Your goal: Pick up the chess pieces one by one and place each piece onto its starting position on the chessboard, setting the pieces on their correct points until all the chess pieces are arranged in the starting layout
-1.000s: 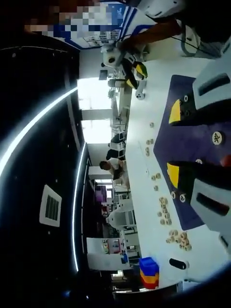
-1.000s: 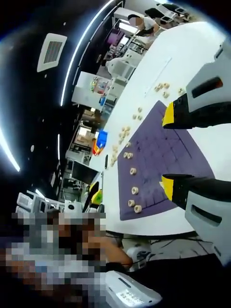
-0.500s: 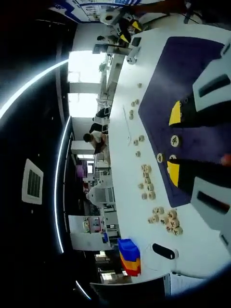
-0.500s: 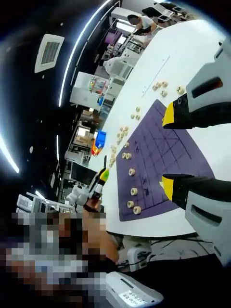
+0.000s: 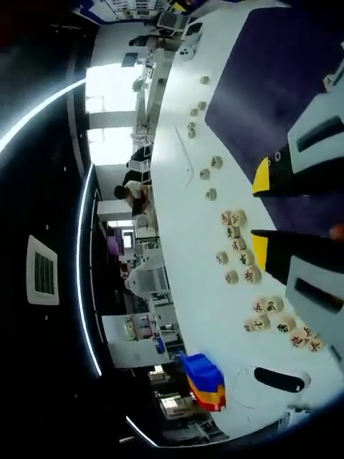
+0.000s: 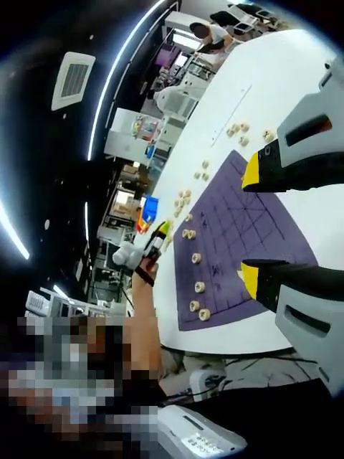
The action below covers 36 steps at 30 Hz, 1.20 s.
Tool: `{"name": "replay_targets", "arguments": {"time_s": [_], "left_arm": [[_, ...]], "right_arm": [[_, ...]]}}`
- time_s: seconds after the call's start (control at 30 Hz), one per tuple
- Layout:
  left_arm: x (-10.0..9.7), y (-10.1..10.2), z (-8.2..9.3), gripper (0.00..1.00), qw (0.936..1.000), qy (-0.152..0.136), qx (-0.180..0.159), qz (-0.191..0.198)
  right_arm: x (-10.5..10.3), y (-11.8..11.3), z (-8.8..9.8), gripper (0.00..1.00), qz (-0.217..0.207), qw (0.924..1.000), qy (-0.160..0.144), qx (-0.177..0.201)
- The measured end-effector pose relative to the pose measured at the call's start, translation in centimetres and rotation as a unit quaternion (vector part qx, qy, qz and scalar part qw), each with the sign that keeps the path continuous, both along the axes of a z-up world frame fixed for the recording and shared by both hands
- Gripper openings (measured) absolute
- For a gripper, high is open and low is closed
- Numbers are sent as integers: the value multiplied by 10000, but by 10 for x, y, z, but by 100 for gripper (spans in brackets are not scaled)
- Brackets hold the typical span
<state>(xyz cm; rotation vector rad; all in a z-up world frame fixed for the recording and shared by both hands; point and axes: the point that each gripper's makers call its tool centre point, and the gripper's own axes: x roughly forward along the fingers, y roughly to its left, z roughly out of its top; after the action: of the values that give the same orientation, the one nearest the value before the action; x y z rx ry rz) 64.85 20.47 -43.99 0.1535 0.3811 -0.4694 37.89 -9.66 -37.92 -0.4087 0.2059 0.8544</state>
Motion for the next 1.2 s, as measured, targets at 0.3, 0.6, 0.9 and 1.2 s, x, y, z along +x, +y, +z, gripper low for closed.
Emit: {"name": "replay_targets", "arguments": {"time_s": [0.3,0.6,0.9,1.2], "left_arm": [[48,11,-43,19,9944,601,-194,844],[72,10,-51,20,9925,560,-24,1087],[88,15,-59,24,9884,644,-226,1357],[108,28,-61,23,9872,526,-409,1448]], "right_arm": [[5,-6,4,38,-131,9999,-38,102],[10,-12,8,38,-259,9993,-93,251],[11,-15,9,38,-306,9991,-112,273],[11,-16,6,38,-292,9992,-91,255]]}}
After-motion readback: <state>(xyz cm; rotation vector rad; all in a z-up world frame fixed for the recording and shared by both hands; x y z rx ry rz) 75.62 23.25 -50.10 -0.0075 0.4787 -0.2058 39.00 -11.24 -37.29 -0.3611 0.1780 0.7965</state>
